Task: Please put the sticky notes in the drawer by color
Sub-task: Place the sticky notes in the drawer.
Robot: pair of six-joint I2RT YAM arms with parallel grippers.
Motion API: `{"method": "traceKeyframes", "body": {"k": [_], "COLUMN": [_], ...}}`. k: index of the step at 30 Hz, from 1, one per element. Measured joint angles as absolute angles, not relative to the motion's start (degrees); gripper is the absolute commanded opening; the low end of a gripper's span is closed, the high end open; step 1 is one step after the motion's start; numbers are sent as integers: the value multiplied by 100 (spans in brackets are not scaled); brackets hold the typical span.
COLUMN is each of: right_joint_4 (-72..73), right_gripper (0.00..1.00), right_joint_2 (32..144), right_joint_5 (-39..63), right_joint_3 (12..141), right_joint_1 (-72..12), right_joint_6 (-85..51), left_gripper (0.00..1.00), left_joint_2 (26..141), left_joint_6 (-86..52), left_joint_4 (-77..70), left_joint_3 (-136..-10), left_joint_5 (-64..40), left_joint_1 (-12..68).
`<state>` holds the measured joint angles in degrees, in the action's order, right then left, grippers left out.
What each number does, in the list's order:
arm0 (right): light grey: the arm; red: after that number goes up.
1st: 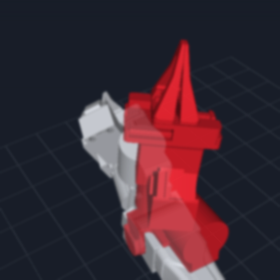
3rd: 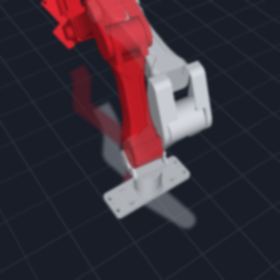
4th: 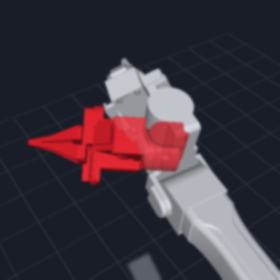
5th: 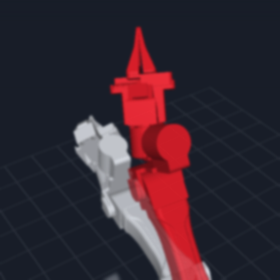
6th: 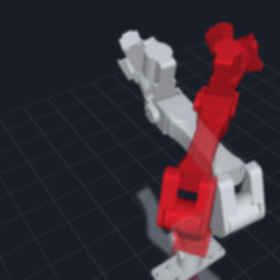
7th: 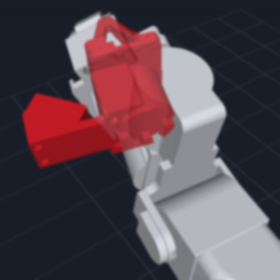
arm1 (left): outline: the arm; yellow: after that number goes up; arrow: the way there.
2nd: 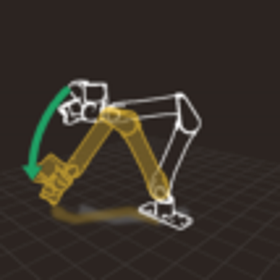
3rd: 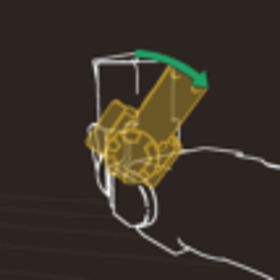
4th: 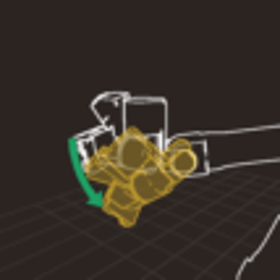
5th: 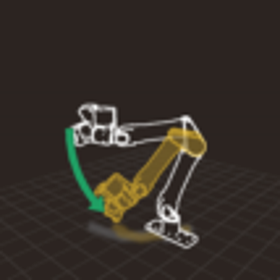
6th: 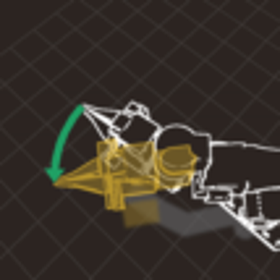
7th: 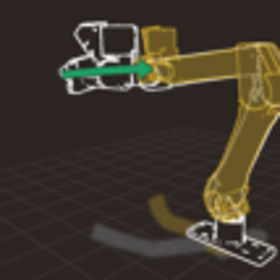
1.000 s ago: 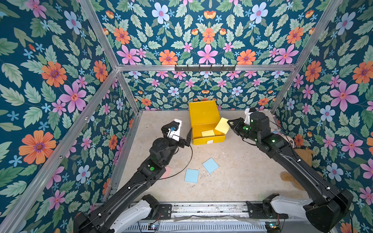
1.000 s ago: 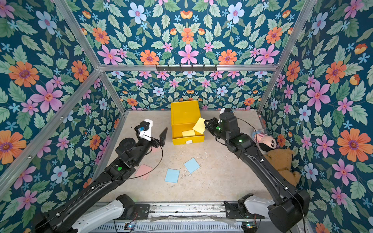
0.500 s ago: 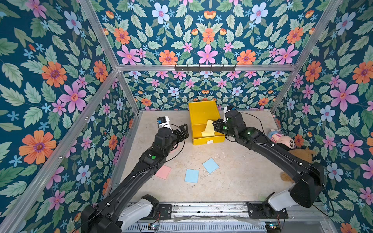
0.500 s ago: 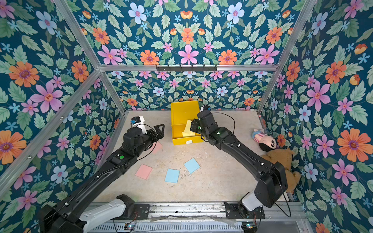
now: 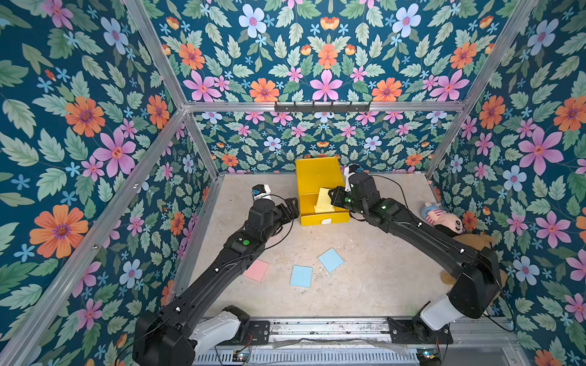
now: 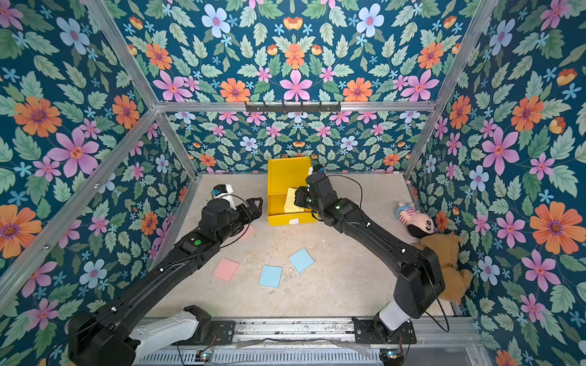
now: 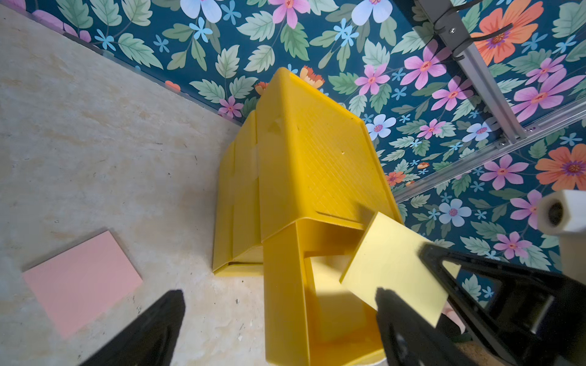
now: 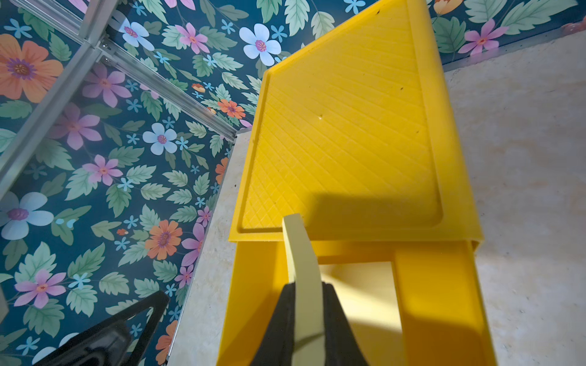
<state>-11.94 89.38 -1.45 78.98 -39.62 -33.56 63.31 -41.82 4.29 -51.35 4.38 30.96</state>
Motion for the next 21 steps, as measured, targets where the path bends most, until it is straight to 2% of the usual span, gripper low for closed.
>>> {"method": "traceKeyframes", "body": {"k": [4,8,9,11,15,19,21], "right_joint_4": [-1192,-1278,-1317,-1367,-1437,-1752,-2040], "right_gripper": [48,49,44,43,55,73,76], "right_joint_2": [8674,8490,8462,8403,8444,8654,8831], "right_joint_5": [-169,-401,-482,-600,-639,-355,-95], "right_joint_3": [7819,7832,7848,7848,7848,8016,8355], "right_joint_1": [-3964,-3962,-3964,-3964,-3962,-3905,-3774], "right_joint_6": [-3334,-3306,-3286,-3221,-3057,-2794,-2519], "left_gripper": [100,100,100,100,100,99,100], "left_joint_2": [6381,6396,6396,6399,6407,6447,6464], "left_joint_6": [-4185,-4200,-4200,-4200,-4200,-4202,-4200], "left_joint_4": [423,381,364,338,257,202,196], "left_joint_3": [-5146,-5146,-5146,-5146,-5133,-5107,-5103], "left_joint_5": [336,257,233,183,163,113,47], "left_joint_1": [3096,3096,3094,3089,3087,3087,3087]}}
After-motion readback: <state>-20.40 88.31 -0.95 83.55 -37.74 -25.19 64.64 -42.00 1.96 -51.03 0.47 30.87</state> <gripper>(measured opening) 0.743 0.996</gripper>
